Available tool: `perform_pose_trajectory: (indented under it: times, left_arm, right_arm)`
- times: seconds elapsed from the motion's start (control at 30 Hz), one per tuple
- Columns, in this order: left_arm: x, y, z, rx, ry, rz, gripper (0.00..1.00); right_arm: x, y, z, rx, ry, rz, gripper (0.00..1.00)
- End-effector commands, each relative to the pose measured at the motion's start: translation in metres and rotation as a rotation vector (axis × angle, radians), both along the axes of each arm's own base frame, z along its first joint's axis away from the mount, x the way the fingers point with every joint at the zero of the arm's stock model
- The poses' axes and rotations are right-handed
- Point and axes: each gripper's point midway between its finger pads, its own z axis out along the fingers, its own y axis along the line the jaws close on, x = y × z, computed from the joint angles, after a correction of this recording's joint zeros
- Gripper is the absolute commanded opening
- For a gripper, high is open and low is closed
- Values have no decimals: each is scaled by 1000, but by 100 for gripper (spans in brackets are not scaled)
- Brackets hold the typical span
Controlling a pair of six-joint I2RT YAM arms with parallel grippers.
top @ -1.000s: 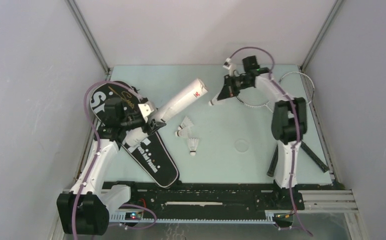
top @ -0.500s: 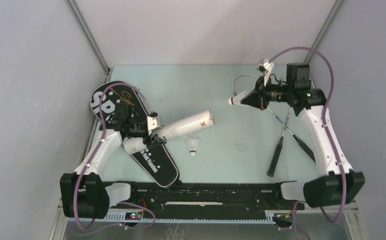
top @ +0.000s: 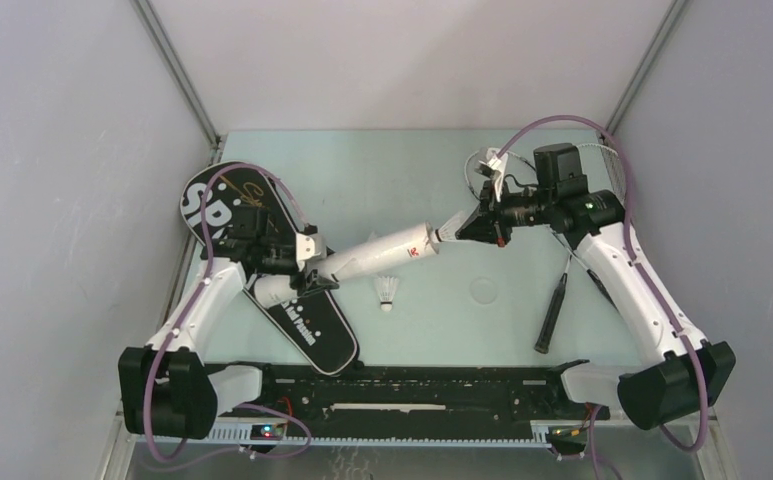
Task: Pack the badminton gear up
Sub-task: Place the shuttlecock at the shuttle tube.
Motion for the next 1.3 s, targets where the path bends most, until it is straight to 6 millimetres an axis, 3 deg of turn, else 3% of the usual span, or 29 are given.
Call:
perform_pose_trajectory:
  times: [0.0,0.2,0.4,0.6,1.13,1.27]
  left_arm:
    - [3,-13,39,-81,-85,-45,39]
    - [5,-18,43,-100,-62,-29,39]
    - [18,-23,50,-123,-59,44,39]
    - [18,-26,48,-128,-56,56,39]
    - [3,-38,47,-167,-46,-36,39]
    - [5,-36,46,-160,-44,-23,39]
  right_arm:
    - [-2,14,3,32,-13,63,0]
    - [-10,30,-2,64,33,133,0]
    - [-21,39,-4,118,84,213,14]
    - [-27,44,-11,133,114,266,38]
    - [-37,66,-26,157,185,374,50]
    - [-24,54,-21,128,126,294,63]
